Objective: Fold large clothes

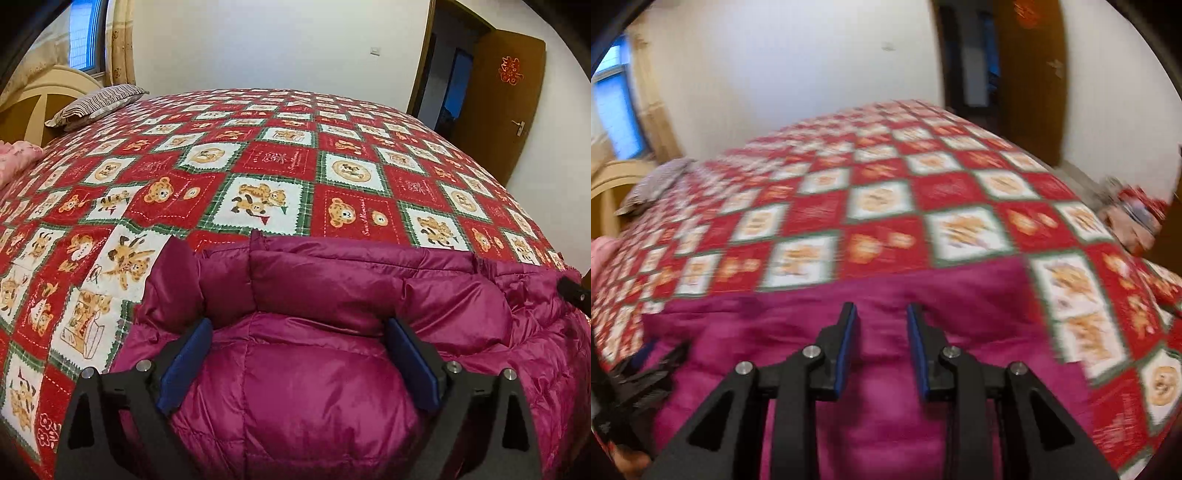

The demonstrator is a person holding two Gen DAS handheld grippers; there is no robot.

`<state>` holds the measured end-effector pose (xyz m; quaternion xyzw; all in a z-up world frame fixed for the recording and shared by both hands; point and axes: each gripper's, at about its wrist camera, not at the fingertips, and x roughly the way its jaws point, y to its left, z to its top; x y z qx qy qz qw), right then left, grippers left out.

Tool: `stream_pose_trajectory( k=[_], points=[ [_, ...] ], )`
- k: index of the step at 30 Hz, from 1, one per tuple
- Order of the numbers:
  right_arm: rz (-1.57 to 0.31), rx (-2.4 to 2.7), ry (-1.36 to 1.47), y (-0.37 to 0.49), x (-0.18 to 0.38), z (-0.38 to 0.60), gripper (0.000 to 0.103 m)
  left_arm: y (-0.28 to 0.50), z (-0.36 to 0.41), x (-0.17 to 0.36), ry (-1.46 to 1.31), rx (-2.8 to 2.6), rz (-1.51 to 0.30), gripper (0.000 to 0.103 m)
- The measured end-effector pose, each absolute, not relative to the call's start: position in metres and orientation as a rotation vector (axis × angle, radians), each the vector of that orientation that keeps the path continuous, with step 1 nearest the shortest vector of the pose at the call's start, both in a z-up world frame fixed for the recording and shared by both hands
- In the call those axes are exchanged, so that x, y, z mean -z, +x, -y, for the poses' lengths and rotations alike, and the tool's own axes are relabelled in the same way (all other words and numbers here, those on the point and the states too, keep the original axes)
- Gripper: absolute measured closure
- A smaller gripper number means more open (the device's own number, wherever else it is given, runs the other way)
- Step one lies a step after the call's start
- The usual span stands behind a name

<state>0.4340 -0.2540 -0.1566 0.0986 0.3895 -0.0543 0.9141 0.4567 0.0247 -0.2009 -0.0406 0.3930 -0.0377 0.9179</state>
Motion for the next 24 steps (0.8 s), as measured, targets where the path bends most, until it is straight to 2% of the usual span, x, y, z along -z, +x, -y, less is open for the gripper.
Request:
stream_pose_trajectory(
  k=[2,5,15,18,24],
  points=[
    [-0.845,0.172,0.204,0.433,0.172,0.275,0.073,0.457,-0.025,0.201,-0.083,0.078,-0.809,0.007],
    [-0.815,0.155,0.276,0.421,0.19,0.293,0.073,0.456,-0.022,0.201,-0.068,0.078,-0.81,0.006],
    [-0.796,0.165,0.281,0.421,0.193,0.294,0.073,0.458,-0.019,0.202,-0.043,0.06,-0.823,0.005],
    [-0.837,0.183,0.213,0.42,0.181,0.286,0.073,0.458,-0.018,0.2,-0.019,0.064,-0.86,0.005],
    [-0.699,0.057,0.186,0.362,0.121,0.232,0.074,0.405,-0.046,0.165,-0.065,0.1,-0.812,0.005]
  ],
)
